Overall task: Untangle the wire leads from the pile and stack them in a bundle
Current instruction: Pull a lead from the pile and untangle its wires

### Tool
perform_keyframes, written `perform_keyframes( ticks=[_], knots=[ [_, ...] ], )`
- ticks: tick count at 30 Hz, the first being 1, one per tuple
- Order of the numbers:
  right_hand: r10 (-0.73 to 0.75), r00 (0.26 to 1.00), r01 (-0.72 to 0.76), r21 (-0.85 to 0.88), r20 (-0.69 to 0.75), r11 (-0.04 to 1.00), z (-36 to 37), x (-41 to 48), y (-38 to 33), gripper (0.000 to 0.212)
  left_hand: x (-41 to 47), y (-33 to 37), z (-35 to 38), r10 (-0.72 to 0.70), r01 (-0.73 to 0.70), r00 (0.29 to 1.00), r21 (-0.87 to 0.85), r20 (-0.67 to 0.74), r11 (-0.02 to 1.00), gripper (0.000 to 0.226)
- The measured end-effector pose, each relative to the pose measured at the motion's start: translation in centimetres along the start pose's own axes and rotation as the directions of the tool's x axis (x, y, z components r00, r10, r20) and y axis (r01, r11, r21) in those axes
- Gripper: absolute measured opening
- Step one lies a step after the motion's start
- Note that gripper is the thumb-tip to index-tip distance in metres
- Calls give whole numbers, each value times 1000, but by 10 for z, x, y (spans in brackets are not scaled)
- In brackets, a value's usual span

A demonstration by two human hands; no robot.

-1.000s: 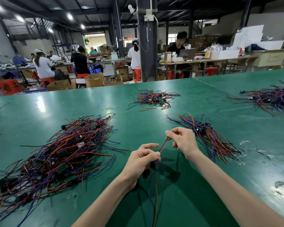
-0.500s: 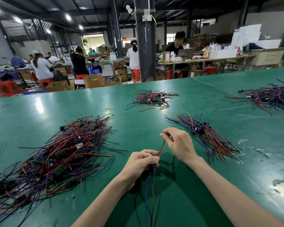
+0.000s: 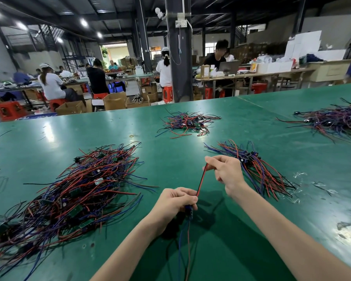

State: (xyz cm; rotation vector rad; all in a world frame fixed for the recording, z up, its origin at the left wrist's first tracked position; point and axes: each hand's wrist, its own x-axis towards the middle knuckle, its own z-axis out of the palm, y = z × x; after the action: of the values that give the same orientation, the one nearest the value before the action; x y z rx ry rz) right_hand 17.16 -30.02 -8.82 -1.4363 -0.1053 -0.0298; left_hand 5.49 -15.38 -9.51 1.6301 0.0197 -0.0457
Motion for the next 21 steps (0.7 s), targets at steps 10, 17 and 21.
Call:
perform_keyframes(
  ticks=[10, 17, 21],
  knots=[
    [125, 984, -155, 269, 125, 951, 2, 0, -2, 24, -3, 1, 1, 16, -17, 999, 56, 33, 998, 22],
    [104, 994, -105, 82, 14, 991, 0, 4, 11, 22, 1, -1, 0, 10, -11, 999, 43, 30, 999, 37],
    [62, 998, -62, -5, 24, 998, 0, 2, 13, 20, 0, -2, 1, 12, -13, 999, 42, 36, 999, 34]
  ],
)
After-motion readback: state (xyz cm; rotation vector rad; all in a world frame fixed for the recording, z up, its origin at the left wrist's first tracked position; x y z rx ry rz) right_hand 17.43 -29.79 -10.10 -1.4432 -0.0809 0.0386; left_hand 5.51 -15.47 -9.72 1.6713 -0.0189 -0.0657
